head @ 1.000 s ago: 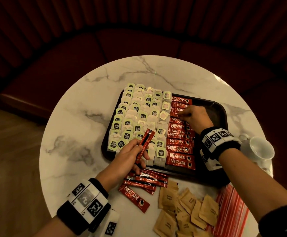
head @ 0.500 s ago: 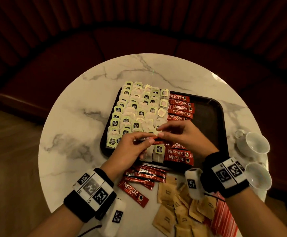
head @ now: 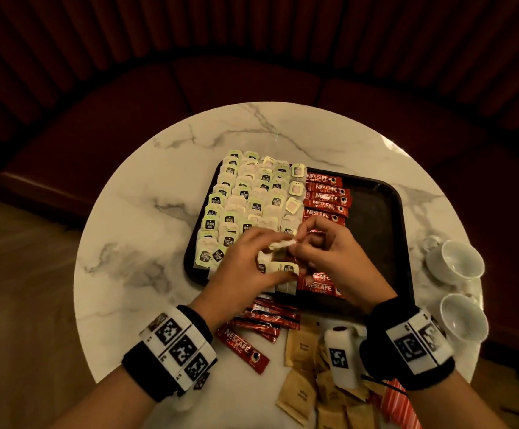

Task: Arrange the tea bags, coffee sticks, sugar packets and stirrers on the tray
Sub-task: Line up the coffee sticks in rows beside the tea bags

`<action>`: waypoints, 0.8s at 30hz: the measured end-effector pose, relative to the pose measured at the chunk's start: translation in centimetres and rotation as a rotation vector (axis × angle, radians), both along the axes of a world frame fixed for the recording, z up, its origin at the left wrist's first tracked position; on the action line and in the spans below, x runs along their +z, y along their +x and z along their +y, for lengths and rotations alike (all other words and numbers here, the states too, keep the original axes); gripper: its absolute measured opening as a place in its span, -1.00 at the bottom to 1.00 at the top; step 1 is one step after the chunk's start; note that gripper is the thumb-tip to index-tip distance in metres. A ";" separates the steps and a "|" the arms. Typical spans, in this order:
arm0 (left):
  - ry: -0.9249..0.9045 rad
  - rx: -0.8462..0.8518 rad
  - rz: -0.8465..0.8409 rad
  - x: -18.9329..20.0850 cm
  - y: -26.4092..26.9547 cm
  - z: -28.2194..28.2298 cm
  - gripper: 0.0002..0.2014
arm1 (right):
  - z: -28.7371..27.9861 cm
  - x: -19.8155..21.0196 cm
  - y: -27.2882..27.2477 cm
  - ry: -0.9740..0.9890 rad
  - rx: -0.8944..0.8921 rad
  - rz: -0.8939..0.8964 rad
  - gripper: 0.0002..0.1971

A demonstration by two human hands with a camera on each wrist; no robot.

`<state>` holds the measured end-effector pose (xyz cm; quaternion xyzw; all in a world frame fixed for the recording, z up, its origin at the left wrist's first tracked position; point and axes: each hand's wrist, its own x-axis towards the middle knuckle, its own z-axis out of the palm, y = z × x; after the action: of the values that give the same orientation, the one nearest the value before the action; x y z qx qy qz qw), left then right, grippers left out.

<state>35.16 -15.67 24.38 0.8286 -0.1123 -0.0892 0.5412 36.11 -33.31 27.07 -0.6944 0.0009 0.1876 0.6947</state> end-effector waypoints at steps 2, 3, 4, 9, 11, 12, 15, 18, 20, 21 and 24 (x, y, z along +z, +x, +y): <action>-0.076 -0.047 0.024 0.2 -0.3 -0.4 -0.52 | 0.5 0.2 -0.4 0.044 0.014 -0.023 -0.90; -0.130 -0.009 0.074 0.2 -0.3 -0.4 -0.60 | 0.6 0.4 -0.5 0.058 -0.010 -0.034 -0.90; -0.196 0.049 0.140 0.2 -0.2 -0.3 -0.67 | 0.5 0.5 -0.6 0.055 -0.052 -0.044 -0.85; -0.545 0.208 0.303 0.5 0.3 -0.2 -0.62 | -1.1 -0.7 -0.3 -0.145 -0.118 0.004 -0.60; -0.549 0.216 0.290 0.4 0.4 -0.2 -0.55 | -1.4 -1.0 -0.5 -0.133 -0.016 0.050 -0.62; -0.544 0.225 0.291 0.4 0.4 -0.3 -0.56 | -1.4 -1.1 -0.7 -0.110 0.013 0.050 -0.65; -0.604 0.275 0.354 0.3 0.5 -0.4 -0.74 | -1.7 -1.4 -0.9 -0.026 -0.050 0.021 -0.71; -0.732 0.294 0.456 0.3 0.7 -0.3 -0.84 | -2.3 -1.7 -0.6 0.044 -0.122 0.043 -0.68; -0.764 0.292 0.468 0.3 0.9 -0.3 -0.83 | -2.8 -1.7 -0.6 0.055 -0.127 0.047 -0.70; -0.767 0.295 0.467 0.4 1.0 -0.3 -0.82 | -2.9 -1.7 -0.6 0.060 -0.132 0.048 -0.72; -0.638 0.279 0.416 0.3 1.1 -0.4 -0.82 | -3.0 -1.6 -0.6 0.077 -0.190 0.037 -0.72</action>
<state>36.23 -16.06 24.68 0.5906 0.0911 -0.1411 0.7893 35.55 -36.34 25.43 -0.6605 0.0723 0.1334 0.7354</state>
